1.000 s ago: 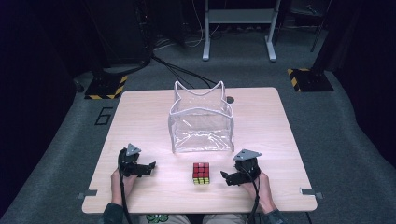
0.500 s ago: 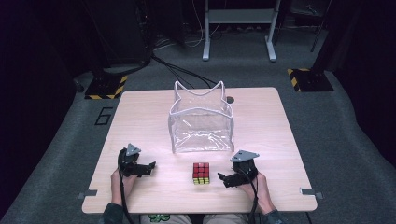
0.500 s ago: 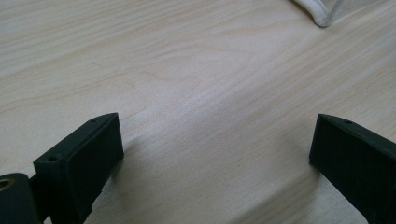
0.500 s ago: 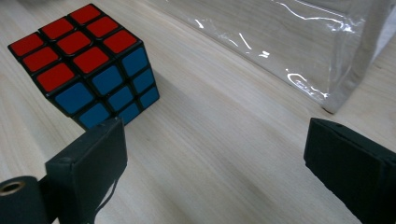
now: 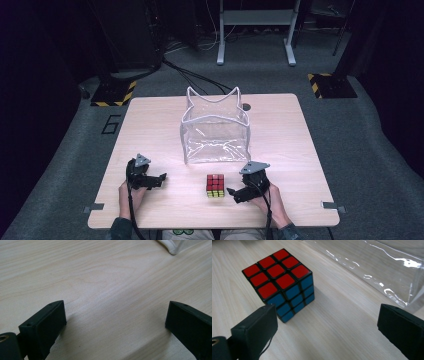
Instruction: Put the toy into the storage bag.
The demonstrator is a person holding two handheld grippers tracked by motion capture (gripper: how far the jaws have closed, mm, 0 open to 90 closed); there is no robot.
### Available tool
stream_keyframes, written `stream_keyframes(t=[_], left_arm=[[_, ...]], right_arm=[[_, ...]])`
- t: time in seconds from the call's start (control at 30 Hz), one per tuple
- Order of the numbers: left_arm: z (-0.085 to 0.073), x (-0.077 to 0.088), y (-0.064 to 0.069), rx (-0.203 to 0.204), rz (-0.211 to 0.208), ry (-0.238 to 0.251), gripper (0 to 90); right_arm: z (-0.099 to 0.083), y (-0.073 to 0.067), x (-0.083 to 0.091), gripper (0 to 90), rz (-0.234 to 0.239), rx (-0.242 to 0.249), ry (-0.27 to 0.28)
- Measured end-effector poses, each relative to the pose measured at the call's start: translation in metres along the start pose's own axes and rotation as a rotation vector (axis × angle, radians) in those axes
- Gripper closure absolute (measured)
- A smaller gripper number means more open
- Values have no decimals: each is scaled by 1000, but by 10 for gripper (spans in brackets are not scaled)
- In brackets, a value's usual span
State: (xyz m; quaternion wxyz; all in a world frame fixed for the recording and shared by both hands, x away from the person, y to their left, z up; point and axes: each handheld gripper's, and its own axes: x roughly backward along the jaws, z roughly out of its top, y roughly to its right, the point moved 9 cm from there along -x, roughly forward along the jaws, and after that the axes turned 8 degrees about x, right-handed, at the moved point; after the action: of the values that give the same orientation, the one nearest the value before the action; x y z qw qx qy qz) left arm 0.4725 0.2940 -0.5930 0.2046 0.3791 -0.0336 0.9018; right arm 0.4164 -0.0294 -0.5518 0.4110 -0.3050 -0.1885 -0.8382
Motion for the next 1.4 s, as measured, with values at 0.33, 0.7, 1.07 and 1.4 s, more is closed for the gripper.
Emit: stream_keyframes(t=[0.33,0.7,1.07,1.4], left_arm=[[0,0,0,2,-5,-1,34],[0,0,0,-1,-1,1,39],[0,0,0,-2,2,2,42],[1,0,0,7,3,8,43]], right_arm=[[9,-14,-12,0,45,35,-3],[16,-31,-24,0,93,103,-28],[26,-38,-39,0,131,138,-28],[31,-39,-49,0,149,160,-8]])
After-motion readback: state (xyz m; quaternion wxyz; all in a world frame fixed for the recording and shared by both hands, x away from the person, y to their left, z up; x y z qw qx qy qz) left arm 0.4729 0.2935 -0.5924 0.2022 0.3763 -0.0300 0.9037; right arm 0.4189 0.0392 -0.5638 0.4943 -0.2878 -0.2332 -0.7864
